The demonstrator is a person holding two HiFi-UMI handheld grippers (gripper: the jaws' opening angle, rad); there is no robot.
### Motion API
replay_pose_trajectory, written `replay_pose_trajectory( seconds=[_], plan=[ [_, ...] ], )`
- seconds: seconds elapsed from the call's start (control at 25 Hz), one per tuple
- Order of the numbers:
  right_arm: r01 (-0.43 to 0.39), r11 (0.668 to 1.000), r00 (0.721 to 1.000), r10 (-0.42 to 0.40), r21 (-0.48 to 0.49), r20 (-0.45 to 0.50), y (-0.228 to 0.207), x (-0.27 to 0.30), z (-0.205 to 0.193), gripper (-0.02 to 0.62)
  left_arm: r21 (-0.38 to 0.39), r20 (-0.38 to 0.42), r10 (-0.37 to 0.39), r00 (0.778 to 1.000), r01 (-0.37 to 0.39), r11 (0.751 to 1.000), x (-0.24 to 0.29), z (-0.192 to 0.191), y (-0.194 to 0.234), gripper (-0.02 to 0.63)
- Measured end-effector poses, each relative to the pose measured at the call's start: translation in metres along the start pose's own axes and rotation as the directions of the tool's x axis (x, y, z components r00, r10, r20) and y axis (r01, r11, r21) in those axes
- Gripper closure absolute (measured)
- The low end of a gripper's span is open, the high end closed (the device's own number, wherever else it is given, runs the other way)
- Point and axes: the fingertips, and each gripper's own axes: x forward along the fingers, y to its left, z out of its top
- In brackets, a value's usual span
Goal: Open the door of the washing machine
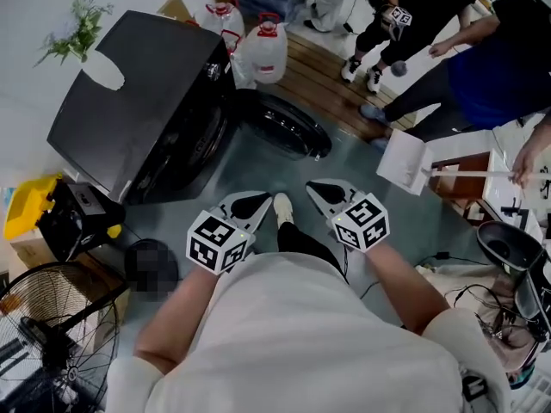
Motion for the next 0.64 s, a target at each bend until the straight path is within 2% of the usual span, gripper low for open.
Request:
replay_pose_trajectory(
  seconds=[0.44,0.64],
  plan=[
    [-0.036,0.999,0.999,0.035,-0.029,-0.015,0.001,0.012,0.0,0.589,-0.011,-0.006,0.03,1.0,-0.03,0.999,-0.002,-0.005,0.008,0.589],
    [-0.03,0.998,0.999,0.029,-0.052,-0.024,-0.018,0.001,0.008,0.589,-0.018,0.013,0.034,0.999,-0.033,0.999,0.014,0.01,0.007,0.589]
  ],
)
